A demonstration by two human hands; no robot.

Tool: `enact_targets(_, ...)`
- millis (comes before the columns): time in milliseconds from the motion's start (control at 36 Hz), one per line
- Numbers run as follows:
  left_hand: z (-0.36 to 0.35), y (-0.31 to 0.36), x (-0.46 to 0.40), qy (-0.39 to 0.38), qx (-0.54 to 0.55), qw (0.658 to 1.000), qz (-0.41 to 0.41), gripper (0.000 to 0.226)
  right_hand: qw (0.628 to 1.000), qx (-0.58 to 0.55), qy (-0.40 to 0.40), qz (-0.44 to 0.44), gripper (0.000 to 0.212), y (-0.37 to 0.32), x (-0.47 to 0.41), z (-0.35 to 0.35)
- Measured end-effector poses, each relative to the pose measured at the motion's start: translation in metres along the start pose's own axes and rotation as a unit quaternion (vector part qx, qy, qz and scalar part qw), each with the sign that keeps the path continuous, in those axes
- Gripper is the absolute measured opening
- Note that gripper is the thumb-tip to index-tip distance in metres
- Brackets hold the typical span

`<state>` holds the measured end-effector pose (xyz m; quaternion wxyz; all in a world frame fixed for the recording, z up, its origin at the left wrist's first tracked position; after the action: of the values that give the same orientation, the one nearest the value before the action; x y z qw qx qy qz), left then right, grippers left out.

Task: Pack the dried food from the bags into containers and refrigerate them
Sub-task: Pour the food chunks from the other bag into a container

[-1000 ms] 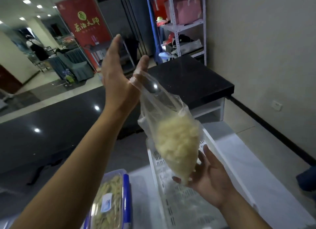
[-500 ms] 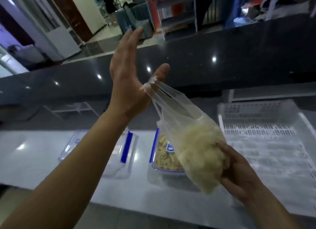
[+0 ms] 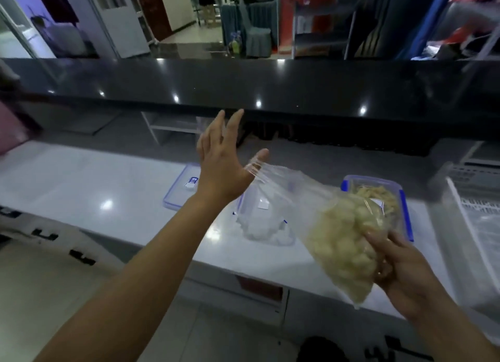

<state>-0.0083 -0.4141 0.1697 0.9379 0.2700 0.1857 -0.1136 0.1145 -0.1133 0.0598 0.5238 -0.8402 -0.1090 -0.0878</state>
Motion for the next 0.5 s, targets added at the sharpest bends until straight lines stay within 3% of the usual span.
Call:
enact_targets(83,-0.011,-0.026,-0.005,-0.004,-0.005,1.0,0.018,0.082,0.998,0.054,0.034,0.016,0.061,-0.016,-0.004,-0.013)
enact_targets(222,-0.042,-0.06,-0.019,-0.026,0.018,0.997,0.063,0.081,0.992,0.088,0.065,0.057,0.049,-0.042,-0.03,-0.023)
enact_targets(361,-0.079,-0.087,-0.04,-0.078,0.046,0.987,0.131,0.078,0.982,0.132,0.091,0.099,0.083,-0.06,-0.069,-0.029)
enact_targets(500,-0.109,-0.11,-0.054,-0.117,0.051,0.976,0.178,0.076,0.973,0.169,0.104,0.114,0.075,-0.068,-0.11,-0.03)
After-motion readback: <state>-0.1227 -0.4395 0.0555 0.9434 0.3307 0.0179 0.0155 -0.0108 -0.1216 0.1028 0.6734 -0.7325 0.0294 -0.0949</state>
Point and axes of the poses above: each hand's wrist, its own x-axis away from the middle knuckle, its own z-axis out of the back of the hand, y = z × x, the point moved 2 cm from there along -x, towards the middle knuckle, and after that the axes turned 8 degrees about -y, right-handed, at the moved point
